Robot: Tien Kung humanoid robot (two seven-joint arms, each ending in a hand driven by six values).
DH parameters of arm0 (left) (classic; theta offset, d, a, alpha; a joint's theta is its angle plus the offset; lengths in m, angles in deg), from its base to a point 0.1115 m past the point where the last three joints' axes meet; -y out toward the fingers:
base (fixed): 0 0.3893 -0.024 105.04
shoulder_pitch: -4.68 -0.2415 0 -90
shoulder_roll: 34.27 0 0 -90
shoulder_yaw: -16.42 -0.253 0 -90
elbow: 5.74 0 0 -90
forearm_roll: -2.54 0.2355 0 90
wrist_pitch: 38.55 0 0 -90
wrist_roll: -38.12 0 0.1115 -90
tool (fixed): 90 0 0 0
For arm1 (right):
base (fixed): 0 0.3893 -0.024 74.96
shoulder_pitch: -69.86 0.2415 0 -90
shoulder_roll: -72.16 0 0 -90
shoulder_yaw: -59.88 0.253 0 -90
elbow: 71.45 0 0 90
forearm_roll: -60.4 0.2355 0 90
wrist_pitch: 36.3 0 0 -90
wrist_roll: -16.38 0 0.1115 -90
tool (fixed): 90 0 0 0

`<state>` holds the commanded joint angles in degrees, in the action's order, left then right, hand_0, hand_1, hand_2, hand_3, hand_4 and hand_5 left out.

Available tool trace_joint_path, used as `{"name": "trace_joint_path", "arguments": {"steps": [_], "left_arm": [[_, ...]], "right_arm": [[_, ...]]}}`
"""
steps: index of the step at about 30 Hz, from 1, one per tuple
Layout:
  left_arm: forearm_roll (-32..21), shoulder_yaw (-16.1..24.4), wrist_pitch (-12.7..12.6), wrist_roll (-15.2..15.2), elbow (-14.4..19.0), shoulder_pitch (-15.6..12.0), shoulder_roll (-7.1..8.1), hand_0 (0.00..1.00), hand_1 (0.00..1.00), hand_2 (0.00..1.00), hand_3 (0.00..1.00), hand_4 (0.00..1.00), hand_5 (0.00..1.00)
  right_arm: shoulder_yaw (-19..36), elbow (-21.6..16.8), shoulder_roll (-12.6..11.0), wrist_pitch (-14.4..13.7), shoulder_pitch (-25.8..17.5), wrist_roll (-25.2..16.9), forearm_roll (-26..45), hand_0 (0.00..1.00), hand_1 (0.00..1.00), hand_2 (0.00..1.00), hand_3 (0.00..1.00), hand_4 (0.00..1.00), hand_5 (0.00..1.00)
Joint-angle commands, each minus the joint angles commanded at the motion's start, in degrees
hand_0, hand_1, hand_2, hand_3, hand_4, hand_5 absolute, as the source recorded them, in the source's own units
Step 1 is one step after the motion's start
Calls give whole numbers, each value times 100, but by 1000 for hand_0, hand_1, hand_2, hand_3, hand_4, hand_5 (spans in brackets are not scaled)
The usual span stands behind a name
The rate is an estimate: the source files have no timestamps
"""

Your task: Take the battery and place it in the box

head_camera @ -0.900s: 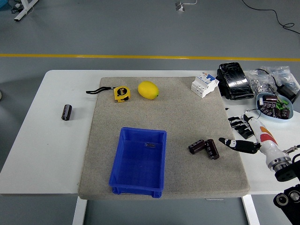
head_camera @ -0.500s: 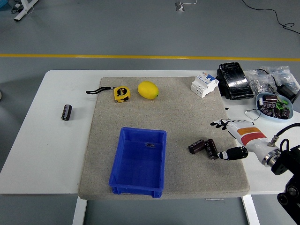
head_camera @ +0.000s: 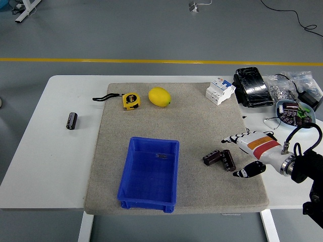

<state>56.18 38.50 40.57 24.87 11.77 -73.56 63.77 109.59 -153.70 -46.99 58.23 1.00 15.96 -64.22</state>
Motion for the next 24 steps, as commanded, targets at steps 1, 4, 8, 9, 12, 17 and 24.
{"name": "trace_joint_path", "arguments": {"steps": [1,4,8,9,12,17,24], "left_arm": [[10,7,5,-7,1,-1,0,676,621,663,639,657,679],[29,20,16,-14,2,7,2,675,621,665,638,656,677],[20,5,21,-1,5,36,7,673,622,668,638,656,677],[19,5,21,0,6,40,7,673,622,668,638,656,677],[5,4,14,3,7,43,4,673,622,668,638,656,677],[12,5,19,2,13,53,6,676,622,670,639,656,677],[56,22,38,-8,18,48,1,674,624,668,639,656,677]], "right_arm": [[-76,31,-6,5,71,3,14,748,759,807,858,998,251],[-249,127,-13,-15,254,-9,74,741,751,799,845,998,238],[-414,264,-40,-30,442,-13,100,738,743,795,836,998,219],[-452,301,-42,-36,481,-15,93,738,743,795,836,998,219],[-551,396,-51,-18,588,-9,13,738,743,795,836,998,219],[-712,546,-54,19,721,-7,-104,736,738,793,835,998,205],[-800,785,19,32,755,-68,-79,724,730,790,835,998,204]]}}
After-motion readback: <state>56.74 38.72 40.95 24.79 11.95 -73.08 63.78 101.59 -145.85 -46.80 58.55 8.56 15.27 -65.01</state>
